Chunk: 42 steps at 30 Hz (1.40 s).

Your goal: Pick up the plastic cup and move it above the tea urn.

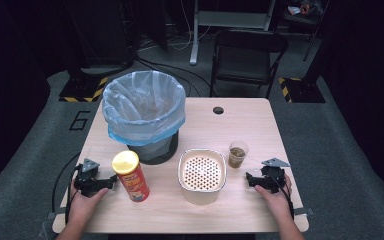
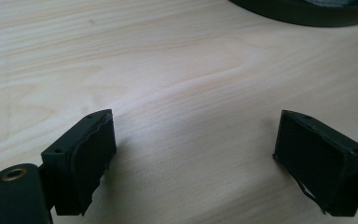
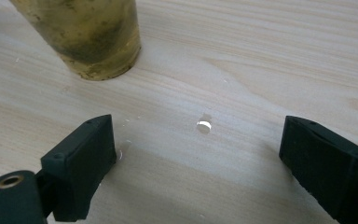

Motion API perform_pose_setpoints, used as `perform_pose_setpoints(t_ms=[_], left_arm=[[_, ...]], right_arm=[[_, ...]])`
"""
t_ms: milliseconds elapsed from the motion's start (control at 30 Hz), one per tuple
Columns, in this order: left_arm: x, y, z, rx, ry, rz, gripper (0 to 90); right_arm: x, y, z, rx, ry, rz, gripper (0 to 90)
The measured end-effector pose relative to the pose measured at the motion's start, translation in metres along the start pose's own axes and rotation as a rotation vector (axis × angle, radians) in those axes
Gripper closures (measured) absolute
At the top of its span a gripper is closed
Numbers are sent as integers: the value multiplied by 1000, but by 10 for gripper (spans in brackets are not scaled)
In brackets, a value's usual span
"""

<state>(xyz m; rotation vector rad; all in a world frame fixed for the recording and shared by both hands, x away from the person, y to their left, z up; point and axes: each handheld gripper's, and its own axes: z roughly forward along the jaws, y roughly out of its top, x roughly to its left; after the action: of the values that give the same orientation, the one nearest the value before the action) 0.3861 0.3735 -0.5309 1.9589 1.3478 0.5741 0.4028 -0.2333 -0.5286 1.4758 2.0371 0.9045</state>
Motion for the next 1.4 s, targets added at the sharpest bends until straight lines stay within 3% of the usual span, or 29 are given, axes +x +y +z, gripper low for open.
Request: perform_pose_setpoints(t_ms=[200,600,1033,1133,1400], left_arm=[[1,0,-1,5,-15,28,126],[-2,-1,0,-8,4,10,130],[-3,-1,-1,-5,6,-1,131],[-3,-1,-1,-5,7,-3,131],[-3,-1,-1,-4,8,-2,131]], right_arm=[[1,-1,-1,3,19,-28,97],[1,-1,-1,0,25,-30,133],[4,-1,-2,-6,23,-2,146],[2,-1,-3,-2,38,-36,186],[3,0,-6,-5,40,-30,300]])
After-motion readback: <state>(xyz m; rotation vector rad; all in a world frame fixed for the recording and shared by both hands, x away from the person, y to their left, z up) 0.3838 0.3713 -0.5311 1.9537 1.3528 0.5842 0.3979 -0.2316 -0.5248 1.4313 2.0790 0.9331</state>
